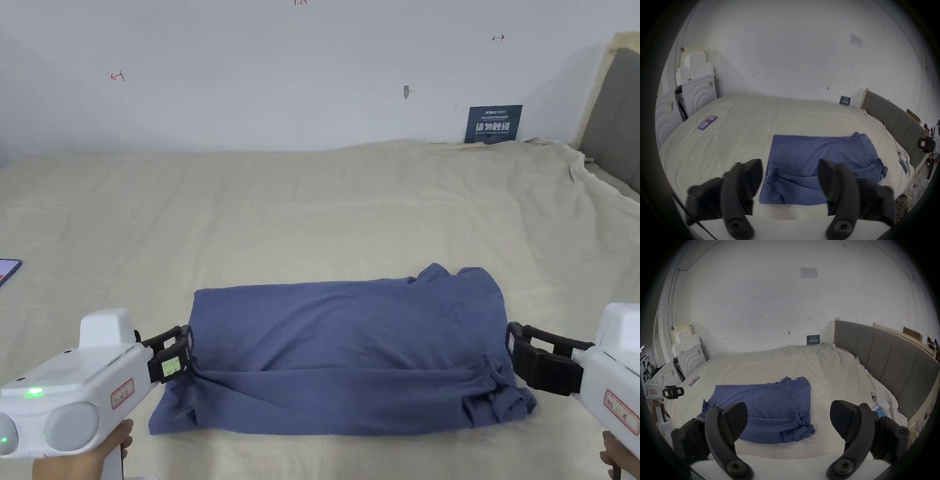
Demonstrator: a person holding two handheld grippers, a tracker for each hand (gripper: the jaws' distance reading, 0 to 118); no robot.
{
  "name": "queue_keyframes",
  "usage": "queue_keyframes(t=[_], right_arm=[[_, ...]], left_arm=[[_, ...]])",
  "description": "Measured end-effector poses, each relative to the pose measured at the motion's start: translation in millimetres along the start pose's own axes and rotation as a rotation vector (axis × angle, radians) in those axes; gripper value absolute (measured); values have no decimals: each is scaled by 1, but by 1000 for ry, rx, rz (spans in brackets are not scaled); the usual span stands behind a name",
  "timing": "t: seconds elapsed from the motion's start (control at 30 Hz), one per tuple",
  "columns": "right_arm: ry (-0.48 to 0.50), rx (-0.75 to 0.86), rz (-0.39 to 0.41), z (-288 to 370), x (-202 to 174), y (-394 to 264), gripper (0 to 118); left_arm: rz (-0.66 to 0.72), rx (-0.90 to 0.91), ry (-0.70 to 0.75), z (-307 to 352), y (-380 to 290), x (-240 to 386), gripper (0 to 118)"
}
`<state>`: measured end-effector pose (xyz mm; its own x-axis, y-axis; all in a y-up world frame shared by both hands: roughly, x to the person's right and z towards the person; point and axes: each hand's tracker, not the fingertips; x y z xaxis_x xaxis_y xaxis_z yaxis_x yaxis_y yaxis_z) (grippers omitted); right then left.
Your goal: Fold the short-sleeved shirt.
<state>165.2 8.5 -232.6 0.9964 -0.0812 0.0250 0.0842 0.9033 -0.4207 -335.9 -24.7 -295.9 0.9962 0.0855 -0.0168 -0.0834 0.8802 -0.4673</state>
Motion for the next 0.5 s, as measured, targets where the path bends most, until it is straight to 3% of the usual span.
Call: queue_keyframes(t=[0.03, 0.07, 0.13, 0.17, 0.2, 0.5], right_arm=[[0, 13, 9, 6, -1, -3, 99], [-12, 33, 15, 12, -2, -6, 82], [-35, 57, 27, 20, -5, -11, 37], [-39, 58, 30, 23, -6, -13, 10], [-43, 67, 31, 26, -9, -15, 0], [-37, 94, 39, 23, -9, -21, 0]], left_arm=[[4, -1, 19, 4, -4, 2, 56], [4, 9, 34, 9, -7, 2, 42], [5, 40, 36, 16, -16, 2, 1], [6, 42, 20, 19, -19, 0, 0], [17, 37, 15, 22, -22, -2, 0], [49, -45, 17, 21, -36, -18, 0]])
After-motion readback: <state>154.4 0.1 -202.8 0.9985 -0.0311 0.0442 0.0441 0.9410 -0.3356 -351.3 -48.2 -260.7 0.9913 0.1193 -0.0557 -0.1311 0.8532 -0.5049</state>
